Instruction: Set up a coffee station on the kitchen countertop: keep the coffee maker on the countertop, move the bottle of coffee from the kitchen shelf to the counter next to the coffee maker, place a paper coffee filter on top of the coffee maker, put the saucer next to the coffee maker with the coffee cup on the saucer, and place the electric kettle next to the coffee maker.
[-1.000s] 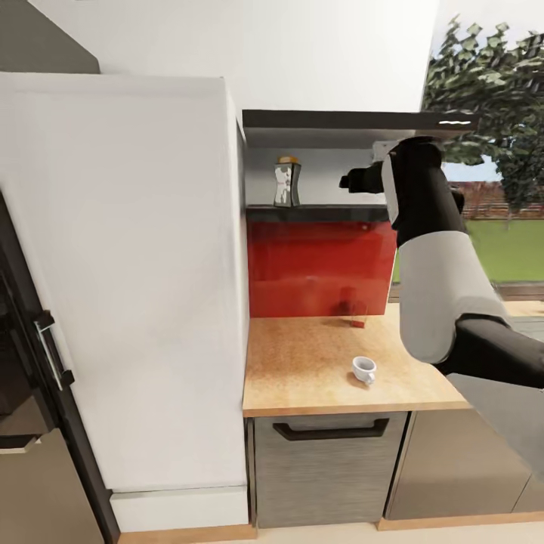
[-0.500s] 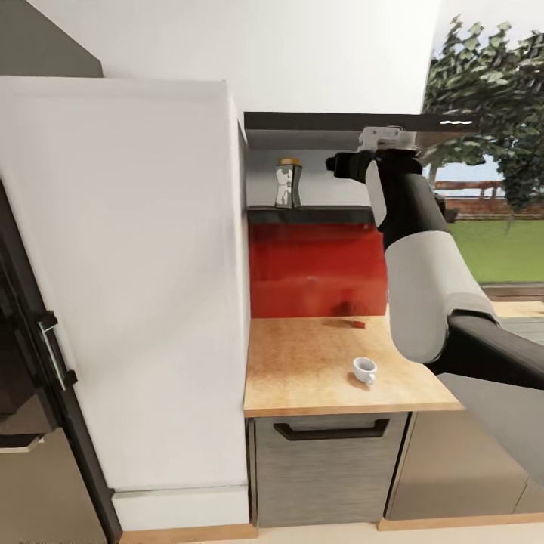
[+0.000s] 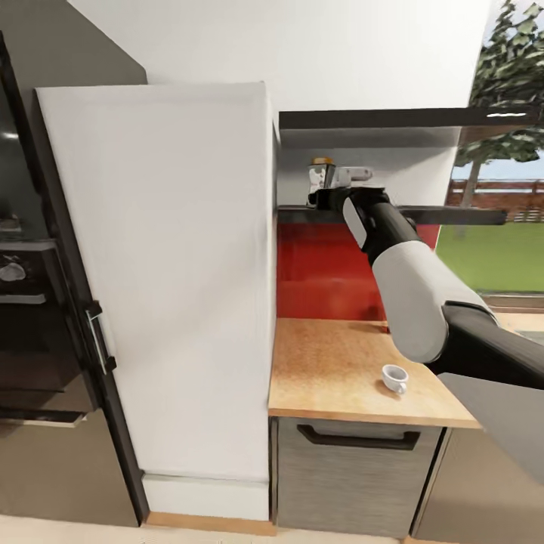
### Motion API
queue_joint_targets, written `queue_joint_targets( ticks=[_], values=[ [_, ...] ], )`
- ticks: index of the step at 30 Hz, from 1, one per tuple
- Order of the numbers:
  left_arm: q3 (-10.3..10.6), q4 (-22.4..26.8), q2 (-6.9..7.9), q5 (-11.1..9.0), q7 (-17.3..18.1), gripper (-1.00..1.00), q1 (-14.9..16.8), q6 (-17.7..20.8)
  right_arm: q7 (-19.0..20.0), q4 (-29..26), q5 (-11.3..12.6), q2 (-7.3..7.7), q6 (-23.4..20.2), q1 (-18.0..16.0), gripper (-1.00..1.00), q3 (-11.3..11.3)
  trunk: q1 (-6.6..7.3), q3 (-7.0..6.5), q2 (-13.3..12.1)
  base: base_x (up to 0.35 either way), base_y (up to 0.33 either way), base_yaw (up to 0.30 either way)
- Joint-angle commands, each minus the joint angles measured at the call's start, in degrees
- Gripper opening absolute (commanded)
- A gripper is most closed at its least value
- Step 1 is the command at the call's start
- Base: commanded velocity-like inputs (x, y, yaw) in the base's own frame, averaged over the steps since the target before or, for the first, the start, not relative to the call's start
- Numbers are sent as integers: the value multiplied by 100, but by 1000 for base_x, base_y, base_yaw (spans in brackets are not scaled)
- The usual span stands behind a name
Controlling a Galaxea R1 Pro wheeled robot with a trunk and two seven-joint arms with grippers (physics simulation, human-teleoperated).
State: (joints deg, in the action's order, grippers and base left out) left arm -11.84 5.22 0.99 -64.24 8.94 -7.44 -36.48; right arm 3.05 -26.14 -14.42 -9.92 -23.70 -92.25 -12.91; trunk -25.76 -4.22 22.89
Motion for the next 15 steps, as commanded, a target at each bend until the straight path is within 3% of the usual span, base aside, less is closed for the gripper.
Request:
queue_joint_targets(
  ticks=[1, 9, 15],
  values=[
    [-49, 5, -2, -27, 58, 100, -3, 8, 25, 10, -61, -8, -14, -2, 100, -45, -2, 2, 3, 0, 0, 269],
    [-54, 5, -2, -29, 56, 100, -3, 9, -128, -56, -61, -8, -1, -3, 100, -45, -2, 6, 3, 0, 0, 270],
    [-55, 5, -2, -34, 55, 100, -3, 9, -475, -129, -54, 48, 87, -3, 100, -45, -2, 6, 3, 0, 0, 93]
  ],
)
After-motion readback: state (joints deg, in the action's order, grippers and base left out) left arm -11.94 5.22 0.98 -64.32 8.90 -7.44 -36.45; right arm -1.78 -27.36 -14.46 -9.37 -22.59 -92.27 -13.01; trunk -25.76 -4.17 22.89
